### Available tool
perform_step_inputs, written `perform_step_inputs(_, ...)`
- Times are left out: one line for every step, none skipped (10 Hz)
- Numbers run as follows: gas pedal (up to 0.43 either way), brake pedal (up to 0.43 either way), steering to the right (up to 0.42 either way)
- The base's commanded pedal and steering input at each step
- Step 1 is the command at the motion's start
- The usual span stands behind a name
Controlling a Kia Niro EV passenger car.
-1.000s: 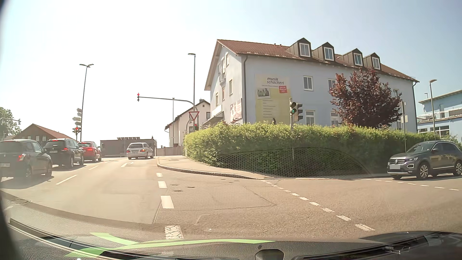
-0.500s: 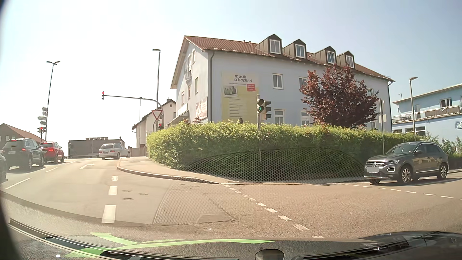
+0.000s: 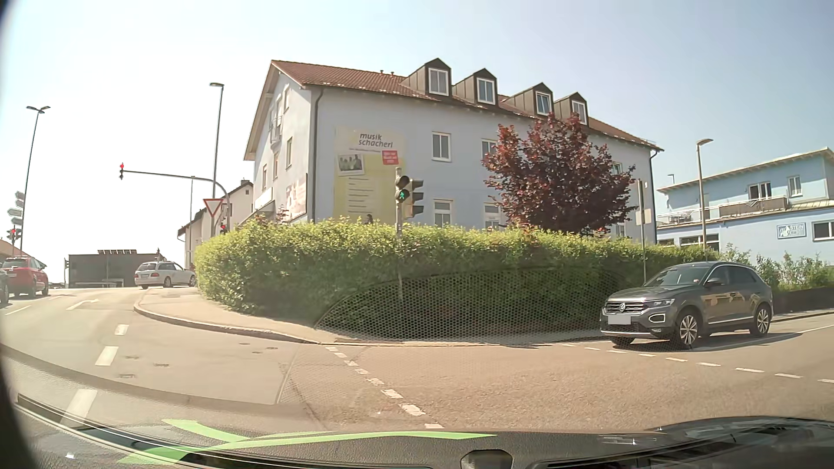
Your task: Follow the waypoints while adhering to traffic rules and regulations
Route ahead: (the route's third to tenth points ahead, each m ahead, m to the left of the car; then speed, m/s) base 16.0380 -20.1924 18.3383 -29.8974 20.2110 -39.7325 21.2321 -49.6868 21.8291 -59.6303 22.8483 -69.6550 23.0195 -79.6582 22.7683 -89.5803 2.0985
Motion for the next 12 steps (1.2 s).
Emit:
perform_step_inputs(0.110, 0.000, 0.462)
perform_step_inputs(0.118, 0.000, 0.470)
perform_step_inputs(0.118, 0.000, 0.486)
perform_step_inputs(0.118, 0.000, 0.502)
perform_step_inputs(0.118, 0.000, 0.525)
perform_step_inputs(0.118, 0.000, 0.548)
perform_step_inputs(0.118, 0.000, 0.575)
perform_step_inputs(0.118, 0.000, 0.599)
perform_step_inputs(0.118, 0.000, 0.605)
perform_step_inputs(0.118, 0.000, 0.603)
perform_step_inputs(0.118, 0.000, 0.598)
perform_step_inputs(0.118, 0.000, 0.593)
